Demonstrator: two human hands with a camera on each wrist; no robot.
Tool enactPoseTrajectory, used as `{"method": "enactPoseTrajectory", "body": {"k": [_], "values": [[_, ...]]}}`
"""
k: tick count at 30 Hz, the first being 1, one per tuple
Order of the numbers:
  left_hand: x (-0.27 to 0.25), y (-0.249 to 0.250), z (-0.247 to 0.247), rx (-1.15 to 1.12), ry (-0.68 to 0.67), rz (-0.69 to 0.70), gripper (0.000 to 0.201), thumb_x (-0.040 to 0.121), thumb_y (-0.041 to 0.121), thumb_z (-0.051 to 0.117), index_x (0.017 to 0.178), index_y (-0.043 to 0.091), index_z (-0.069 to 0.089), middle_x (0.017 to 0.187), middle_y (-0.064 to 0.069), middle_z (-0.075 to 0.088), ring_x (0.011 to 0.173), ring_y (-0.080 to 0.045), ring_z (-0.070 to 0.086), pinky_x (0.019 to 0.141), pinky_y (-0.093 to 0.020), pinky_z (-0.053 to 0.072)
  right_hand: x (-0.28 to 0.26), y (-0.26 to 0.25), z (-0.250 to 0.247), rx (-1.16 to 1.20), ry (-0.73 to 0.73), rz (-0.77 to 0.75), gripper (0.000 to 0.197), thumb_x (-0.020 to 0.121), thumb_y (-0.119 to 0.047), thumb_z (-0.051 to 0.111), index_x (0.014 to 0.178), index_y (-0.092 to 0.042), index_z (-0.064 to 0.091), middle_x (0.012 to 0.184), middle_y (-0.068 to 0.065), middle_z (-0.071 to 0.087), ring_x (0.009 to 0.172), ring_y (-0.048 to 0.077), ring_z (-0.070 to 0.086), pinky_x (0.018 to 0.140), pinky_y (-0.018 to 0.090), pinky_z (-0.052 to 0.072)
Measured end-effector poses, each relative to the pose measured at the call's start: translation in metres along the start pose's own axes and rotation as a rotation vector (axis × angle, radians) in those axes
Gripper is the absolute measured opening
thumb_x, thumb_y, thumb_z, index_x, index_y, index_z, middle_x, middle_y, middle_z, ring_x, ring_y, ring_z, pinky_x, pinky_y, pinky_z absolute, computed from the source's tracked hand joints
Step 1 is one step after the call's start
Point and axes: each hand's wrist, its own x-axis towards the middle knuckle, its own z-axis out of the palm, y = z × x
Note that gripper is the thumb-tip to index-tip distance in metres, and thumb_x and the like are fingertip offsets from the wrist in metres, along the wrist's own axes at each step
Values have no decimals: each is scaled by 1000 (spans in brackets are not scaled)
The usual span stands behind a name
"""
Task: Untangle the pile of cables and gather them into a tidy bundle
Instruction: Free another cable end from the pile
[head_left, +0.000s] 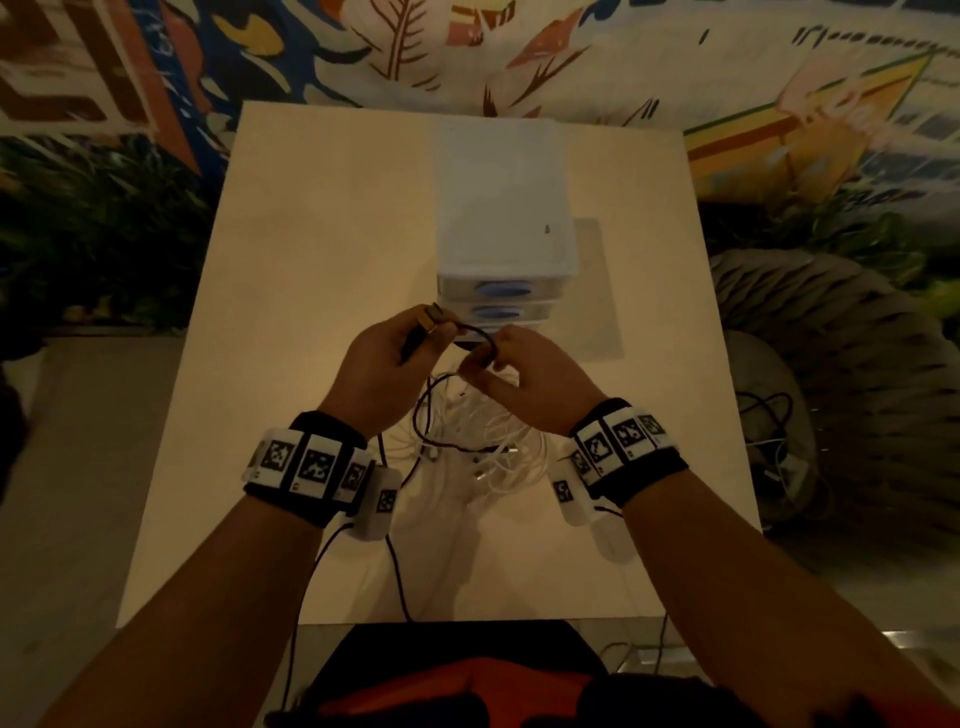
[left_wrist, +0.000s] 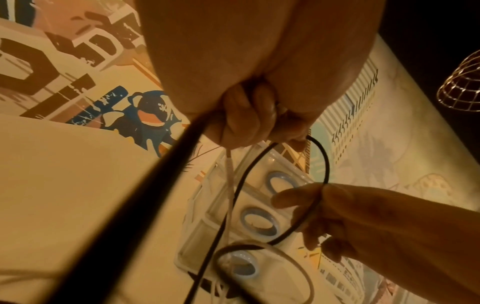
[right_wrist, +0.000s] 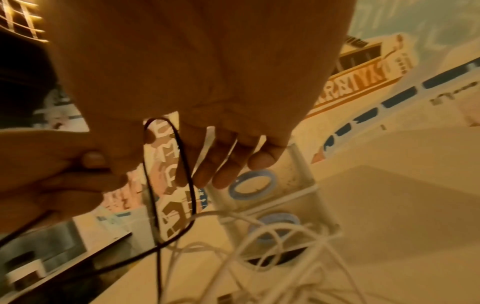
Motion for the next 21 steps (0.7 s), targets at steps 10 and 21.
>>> {"method": "enactPoseTrajectory", "body": {"k": [10, 21], "values": [[-6, -35, -7, 113, -171, -113, 27, 90, 63, 59, 95, 39, 70, 79, -4, 69, 74, -27, 67, 73, -46, 57, 4, -46, -36, 145, 156, -102, 29, 105, -32, 46, 109, -21, 73, 101, 4, 65, 92, 15, 59, 75, 24, 46], [-18, -28, -20, 165, -22, -225, 27, 88, 45, 72, 91, 19, 79, 59, 9, 59, 43, -3, 45, 47, -18, 31, 2, -41, -59, 270, 410, 58, 32, 108, -33, 41, 98, -18, 68, 83, -11, 63, 75, -3, 57, 72, 23, 43]]}}
